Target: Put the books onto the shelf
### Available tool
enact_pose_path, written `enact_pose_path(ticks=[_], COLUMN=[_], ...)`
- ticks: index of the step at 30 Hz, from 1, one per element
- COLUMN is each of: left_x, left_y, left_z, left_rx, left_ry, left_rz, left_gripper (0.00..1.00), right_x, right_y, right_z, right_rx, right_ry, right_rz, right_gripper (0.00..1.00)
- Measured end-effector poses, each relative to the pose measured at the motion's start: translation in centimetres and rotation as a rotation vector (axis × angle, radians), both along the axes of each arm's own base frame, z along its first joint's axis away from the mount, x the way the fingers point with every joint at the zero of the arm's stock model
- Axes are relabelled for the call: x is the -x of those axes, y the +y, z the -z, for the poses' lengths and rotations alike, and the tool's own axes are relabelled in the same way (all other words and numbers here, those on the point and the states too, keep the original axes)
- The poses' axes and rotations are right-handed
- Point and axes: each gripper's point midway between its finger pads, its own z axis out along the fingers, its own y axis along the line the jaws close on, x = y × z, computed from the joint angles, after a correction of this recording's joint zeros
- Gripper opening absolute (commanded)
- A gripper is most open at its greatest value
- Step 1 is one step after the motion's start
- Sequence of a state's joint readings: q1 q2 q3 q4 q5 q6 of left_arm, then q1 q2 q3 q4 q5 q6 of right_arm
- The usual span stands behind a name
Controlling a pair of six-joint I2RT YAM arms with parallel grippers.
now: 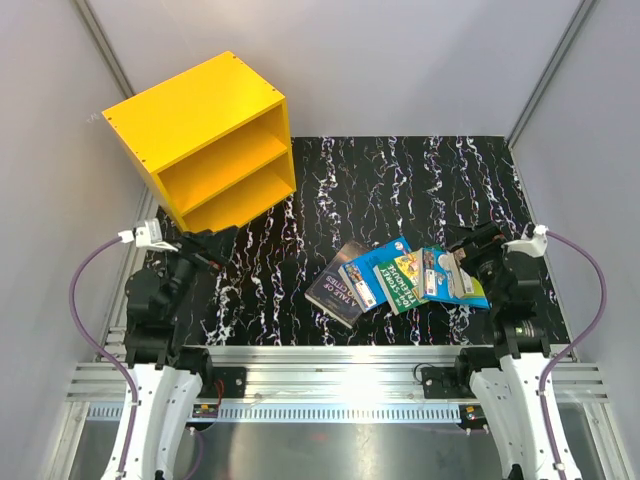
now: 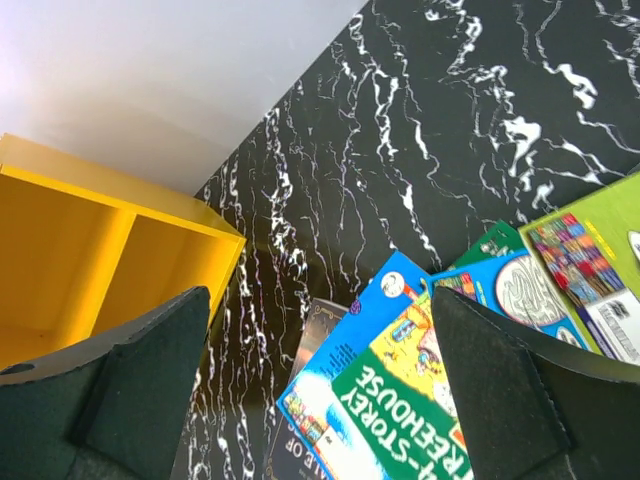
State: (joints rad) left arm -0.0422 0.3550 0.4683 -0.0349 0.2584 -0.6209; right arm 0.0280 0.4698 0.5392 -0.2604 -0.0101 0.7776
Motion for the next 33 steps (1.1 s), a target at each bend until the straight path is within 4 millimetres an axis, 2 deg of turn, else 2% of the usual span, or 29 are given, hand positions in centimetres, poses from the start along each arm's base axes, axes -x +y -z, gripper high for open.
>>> enact_pose_path(ticks=[4,6,7,9,13,15,18,20,23,26,30,33], left_x=[-0.2,-0.4,-0.6,-0.9,-1.3,-0.8,0.3,1.0,1.1,0.4,0.5,1.1], left_y=[-0.8,-2.1,-2.7,-3.6,-5.1,-6.3,-8.6,-10.2,-12.4,-14.3,-16.3,-17.0], left_z=[0.1,0.4,0.9,3.0,5.5,4.6,1.5,-0.7,-2.0,-0.3,5.0,6.9], left_rx=[0.156,0.212,0.241,0.3,0.282,0.234,0.145,0.077,-0.017,-0.124,-0.285,-0.351], left_ry=[0.069,0.073,0.073,0.129,0.257,0.257,0.198,0.155,0.147,0.203,0.322,0.358], left_rz=[0.026,0.107,0.144,0.193,0.22,0.247,0.292,0.311,0.306,0.282,0.289,0.303], left_gripper=[0.99,0.99,0.99,0.99,0.99,0.99,0.99,0.99,0.99,0.99,0.99,0.99], right_x=[1.4,1.9,2.2,2.7,4.2,4.9,5.7,5.5,5.1,5.2,5.4,5.6], right_y=[-0.2,-0.2,-0.2,-0.3,-1.9,-3.2,-5.2,-5.8,-5.7,-5.6,-5.7,-6.8], right_z=[-1.3,-2.1,-2.2,-2.1,-1.0,-0.1,2.4,4.3,6.8,8.8,10.0,11.4], right_rx=[-0.009,-0.01,-0.011,-0.01,-0.016,-0.02,-0.004,0.007,-0.015,-0.043,-0.09,-0.148], right_ry=[-0.008,-0.022,-0.021,-0.014,0.048,0.111,0.283,0.417,0.573,0.671,0.725,0.766], right_rz=[0.013,0.01,0.01,0.019,0.113,0.197,0.326,0.374,0.41,0.443,0.495,0.559], right_gripper=[1.0,1.0,1.0,1.0,1.0,1.0,1.0,1.0,1.0,1.0,1.0,1.0])
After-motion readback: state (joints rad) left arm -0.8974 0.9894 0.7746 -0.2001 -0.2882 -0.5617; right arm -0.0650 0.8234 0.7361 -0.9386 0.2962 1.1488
